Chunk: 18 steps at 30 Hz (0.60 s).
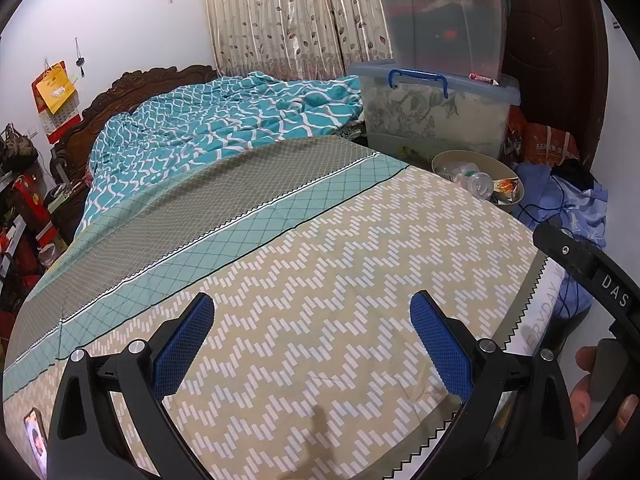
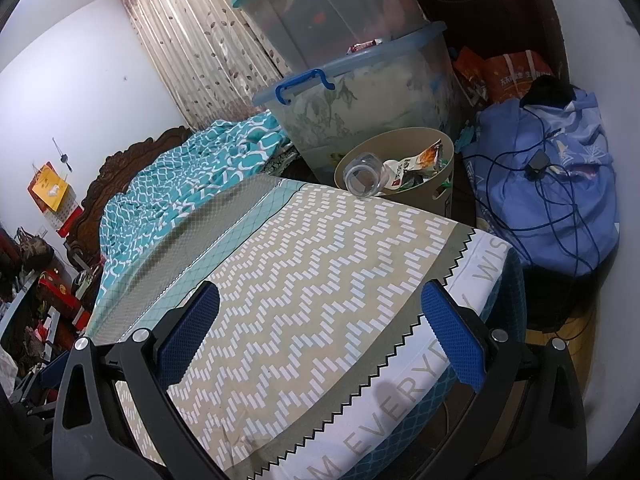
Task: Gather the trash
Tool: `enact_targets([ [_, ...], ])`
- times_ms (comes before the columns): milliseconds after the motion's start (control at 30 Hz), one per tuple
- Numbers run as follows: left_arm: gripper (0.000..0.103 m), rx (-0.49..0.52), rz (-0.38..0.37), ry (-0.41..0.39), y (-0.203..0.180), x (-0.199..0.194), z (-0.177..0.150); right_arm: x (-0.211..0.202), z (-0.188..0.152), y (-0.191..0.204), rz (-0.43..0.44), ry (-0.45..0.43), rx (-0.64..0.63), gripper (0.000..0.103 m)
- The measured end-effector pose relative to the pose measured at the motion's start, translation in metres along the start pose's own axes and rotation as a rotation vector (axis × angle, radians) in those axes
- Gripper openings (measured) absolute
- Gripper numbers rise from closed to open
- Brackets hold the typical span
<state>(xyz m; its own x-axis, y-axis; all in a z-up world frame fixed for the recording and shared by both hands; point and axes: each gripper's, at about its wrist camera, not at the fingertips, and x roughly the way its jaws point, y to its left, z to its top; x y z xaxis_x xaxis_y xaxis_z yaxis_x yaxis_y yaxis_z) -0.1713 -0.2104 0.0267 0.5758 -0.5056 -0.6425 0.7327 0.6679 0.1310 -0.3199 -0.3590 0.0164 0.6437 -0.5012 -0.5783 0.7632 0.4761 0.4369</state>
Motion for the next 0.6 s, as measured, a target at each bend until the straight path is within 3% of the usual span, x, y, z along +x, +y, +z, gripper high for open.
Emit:
enact_targets([
  [600,0.095,0.007,-0.002,0.007,0.0009,0.0020,-0.0032,0.0014,-0.0034,0.0005,0.001,0.005,-0.002,0.100],
])
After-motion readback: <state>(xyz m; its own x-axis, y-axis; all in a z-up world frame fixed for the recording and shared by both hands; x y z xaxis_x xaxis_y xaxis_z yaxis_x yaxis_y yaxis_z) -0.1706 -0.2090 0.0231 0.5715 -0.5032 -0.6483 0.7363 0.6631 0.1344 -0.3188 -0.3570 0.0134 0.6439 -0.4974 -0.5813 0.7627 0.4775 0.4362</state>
